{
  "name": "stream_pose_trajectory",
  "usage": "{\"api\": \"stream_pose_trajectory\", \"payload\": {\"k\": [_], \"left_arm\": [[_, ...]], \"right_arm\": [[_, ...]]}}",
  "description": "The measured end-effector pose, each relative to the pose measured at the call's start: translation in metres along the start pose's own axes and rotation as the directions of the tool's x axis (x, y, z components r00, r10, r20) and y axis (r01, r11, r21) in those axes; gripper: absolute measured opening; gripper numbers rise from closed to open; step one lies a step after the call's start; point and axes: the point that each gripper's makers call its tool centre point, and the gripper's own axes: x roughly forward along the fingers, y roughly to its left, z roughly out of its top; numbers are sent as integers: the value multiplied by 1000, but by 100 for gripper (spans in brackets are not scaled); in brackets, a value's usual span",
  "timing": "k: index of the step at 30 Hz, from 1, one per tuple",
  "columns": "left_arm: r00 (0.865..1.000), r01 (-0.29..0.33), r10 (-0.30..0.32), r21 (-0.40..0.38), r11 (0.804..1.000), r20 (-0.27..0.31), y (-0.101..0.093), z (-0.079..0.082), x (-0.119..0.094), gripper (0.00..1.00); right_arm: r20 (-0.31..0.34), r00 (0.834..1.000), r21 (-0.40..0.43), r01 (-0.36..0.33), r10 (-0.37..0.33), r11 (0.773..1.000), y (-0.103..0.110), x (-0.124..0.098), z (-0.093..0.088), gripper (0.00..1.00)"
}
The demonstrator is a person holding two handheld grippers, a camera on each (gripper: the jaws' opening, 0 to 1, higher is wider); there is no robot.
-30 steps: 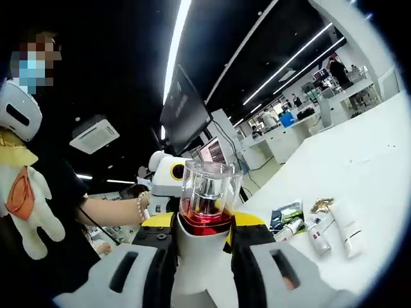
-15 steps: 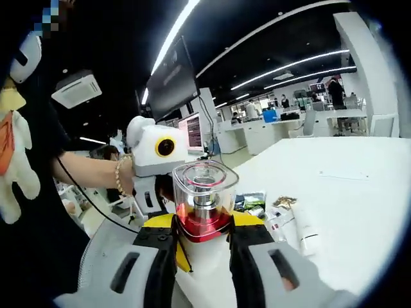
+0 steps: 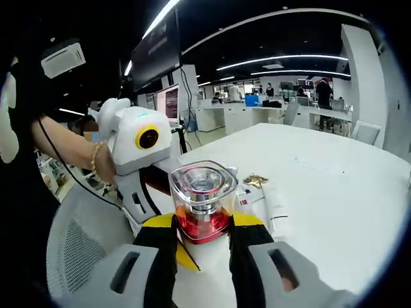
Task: Arrange the skincare products in the storage area until every visible bottle or jar stands upright without overlapping.
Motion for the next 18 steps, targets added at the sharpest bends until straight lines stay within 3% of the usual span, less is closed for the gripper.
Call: {"api": "stream_pose_trajectory", "payload": {"k": [8,18], "left_arm": [[998,-42,43,36,998,-36,4,-18,16,28],[997,-48,51,48,998,-61,9,-30,23,28]], "right_arm": [[-69,997,-51,18,-21,999,-7,7,-23,30],[-99,994,-72,29,-36,997,-12,11,-33,30]]}}
